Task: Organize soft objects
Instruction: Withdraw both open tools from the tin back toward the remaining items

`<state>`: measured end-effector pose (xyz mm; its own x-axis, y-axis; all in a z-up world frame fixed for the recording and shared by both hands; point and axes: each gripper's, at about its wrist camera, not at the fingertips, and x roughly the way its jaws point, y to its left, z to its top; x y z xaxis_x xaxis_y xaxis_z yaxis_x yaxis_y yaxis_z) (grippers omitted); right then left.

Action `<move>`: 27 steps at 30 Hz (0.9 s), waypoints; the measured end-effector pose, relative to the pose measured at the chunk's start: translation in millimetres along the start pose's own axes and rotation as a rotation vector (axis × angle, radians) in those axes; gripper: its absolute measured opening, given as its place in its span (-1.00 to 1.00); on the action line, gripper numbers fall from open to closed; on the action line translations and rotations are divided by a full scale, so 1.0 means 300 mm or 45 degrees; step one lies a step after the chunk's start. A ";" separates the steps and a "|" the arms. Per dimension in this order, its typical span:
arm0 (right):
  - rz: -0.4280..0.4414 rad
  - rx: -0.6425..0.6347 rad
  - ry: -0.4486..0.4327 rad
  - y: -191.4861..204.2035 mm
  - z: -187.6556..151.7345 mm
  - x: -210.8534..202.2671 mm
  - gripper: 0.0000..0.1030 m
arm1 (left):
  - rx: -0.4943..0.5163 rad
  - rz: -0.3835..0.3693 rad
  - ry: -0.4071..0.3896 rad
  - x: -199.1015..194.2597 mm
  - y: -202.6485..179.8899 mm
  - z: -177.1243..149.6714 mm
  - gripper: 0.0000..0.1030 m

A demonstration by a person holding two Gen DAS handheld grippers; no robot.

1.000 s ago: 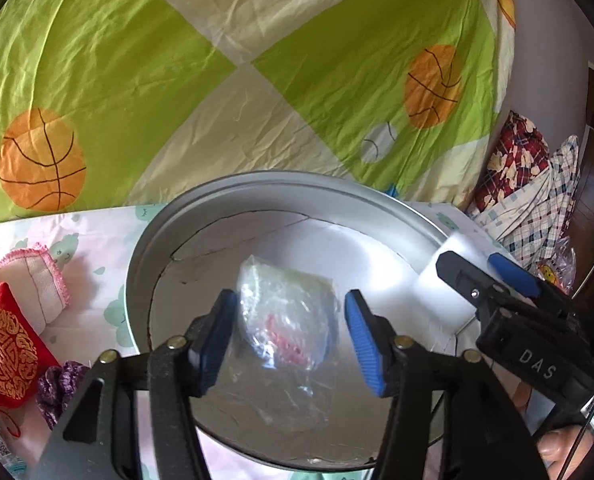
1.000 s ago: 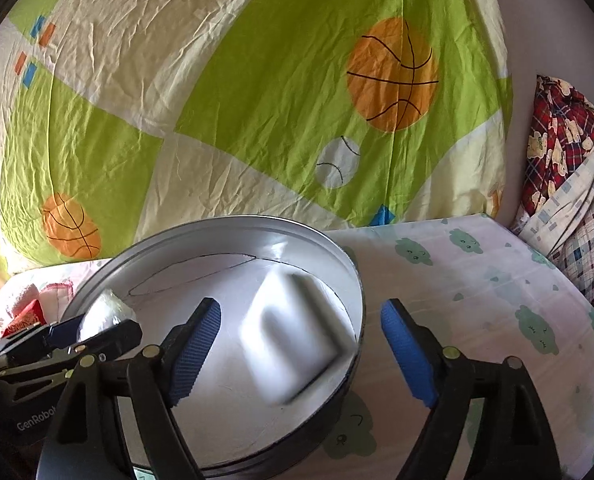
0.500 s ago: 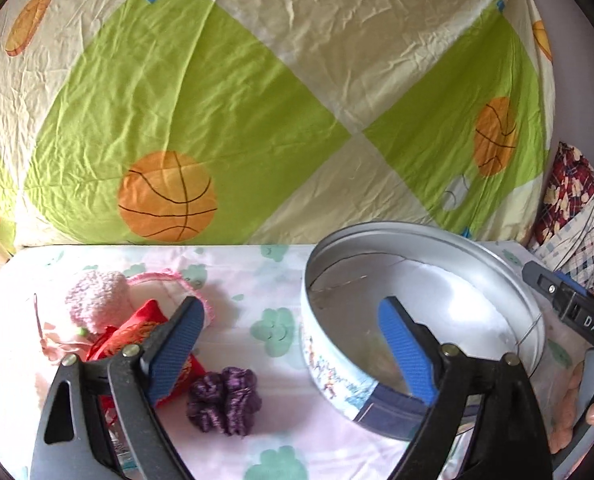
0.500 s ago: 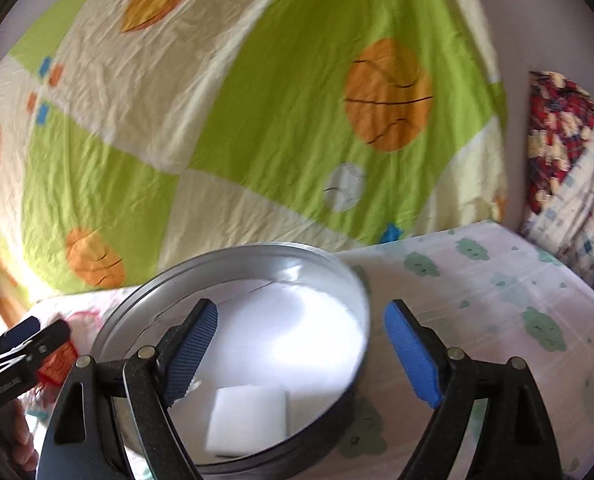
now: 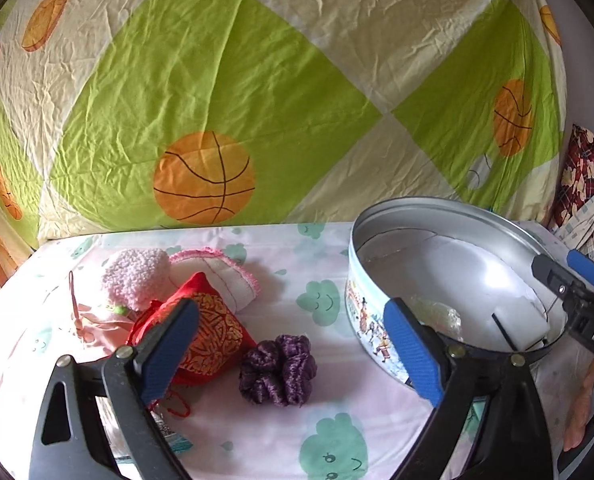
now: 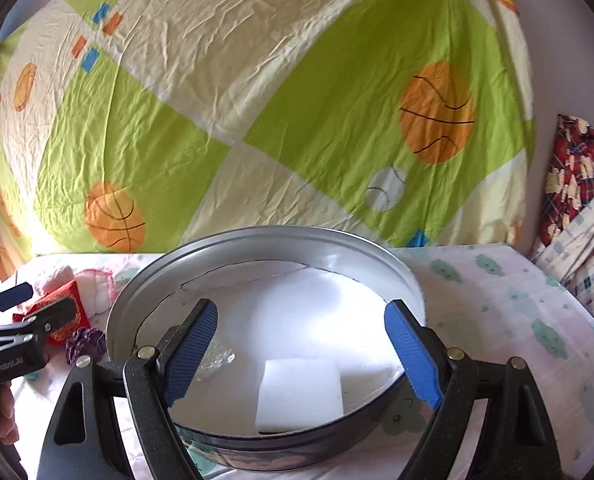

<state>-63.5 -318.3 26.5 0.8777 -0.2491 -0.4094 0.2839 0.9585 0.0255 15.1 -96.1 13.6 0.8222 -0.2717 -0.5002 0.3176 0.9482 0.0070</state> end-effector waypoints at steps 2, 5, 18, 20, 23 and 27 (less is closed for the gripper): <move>-0.045 0.001 -0.014 0.000 -0.002 -0.010 0.69 | -0.003 -0.004 0.009 -0.005 0.015 -0.007 0.84; -0.118 0.016 -0.077 -0.001 -0.004 -0.049 0.69 | 0.000 -0.002 0.003 -0.019 0.034 -0.017 0.84; -0.186 0.001 -0.202 0.066 -0.029 -0.176 0.69 | 0.003 0.051 0.011 -0.048 0.148 -0.063 0.84; -0.181 0.019 -0.211 0.066 -0.031 -0.187 0.69 | 0.005 0.060 0.011 -0.052 0.168 -0.070 0.84; -0.181 0.022 -0.200 0.078 -0.035 -0.192 0.69 | 0.001 0.073 0.008 -0.057 0.201 -0.077 0.84; -0.173 0.009 -0.204 0.106 -0.042 -0.201 0.69 | -0.004 0.087 0.012 -0.062 0.251 -0.085 0.84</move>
<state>-112.2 -271.1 40.7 0.8813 -0.3952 -0.2593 0.4058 0.9139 -0.0137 11.7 -15.4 1.2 0.8376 -0.2050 -0.5064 0.2596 0.9649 0.0388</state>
